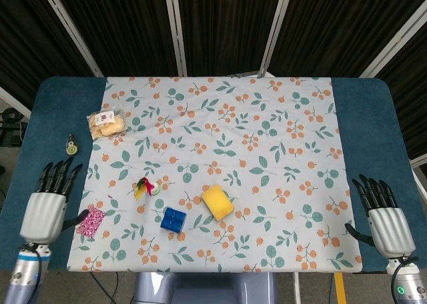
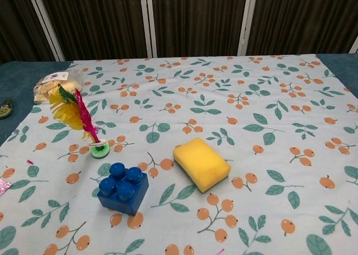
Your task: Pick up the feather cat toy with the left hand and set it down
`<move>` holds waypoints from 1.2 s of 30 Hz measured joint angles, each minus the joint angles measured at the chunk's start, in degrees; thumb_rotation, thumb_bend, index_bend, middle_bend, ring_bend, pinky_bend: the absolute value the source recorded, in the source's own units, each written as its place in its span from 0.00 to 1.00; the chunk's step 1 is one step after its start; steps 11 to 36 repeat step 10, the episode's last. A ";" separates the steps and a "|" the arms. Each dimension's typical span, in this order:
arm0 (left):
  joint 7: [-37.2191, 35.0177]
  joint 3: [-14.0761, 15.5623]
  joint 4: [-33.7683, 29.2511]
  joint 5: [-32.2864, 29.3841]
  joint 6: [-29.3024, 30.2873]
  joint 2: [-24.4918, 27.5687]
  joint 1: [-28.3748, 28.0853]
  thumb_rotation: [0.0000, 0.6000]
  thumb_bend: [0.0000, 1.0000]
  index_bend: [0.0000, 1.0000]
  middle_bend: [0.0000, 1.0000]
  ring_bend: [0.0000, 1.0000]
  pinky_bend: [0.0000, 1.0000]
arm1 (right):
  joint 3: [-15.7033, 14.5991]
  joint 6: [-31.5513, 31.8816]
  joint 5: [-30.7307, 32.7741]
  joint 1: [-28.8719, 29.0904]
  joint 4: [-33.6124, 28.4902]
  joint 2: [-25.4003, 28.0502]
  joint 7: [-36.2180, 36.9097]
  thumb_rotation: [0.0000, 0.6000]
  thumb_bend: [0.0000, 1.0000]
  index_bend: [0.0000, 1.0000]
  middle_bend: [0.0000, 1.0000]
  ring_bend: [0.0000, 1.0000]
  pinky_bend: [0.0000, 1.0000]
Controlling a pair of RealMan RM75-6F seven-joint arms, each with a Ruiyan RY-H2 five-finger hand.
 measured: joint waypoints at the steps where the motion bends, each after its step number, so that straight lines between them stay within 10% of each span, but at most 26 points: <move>1: -0.05 0.83 1.19 0.44 0.49 0.40 0.93 1.00 0.12 0.01 0.00 0.00 0.00 | -0.04 0.04 -0.09 -0.01 0.06 -0.07 -0.19 1.00 0.11 0.05 0.00 0.00 0.00; 36: -4.87 3.27 5.50 1.24 2.10 2.75 6.13 1.00 0.11 0.00 0.00 0.00 0.00 | -0.09 0.20 -0.38 0.01 0.53 -0.52 -1.22 1.00 0.11 0.05 0.00 0.00 0.00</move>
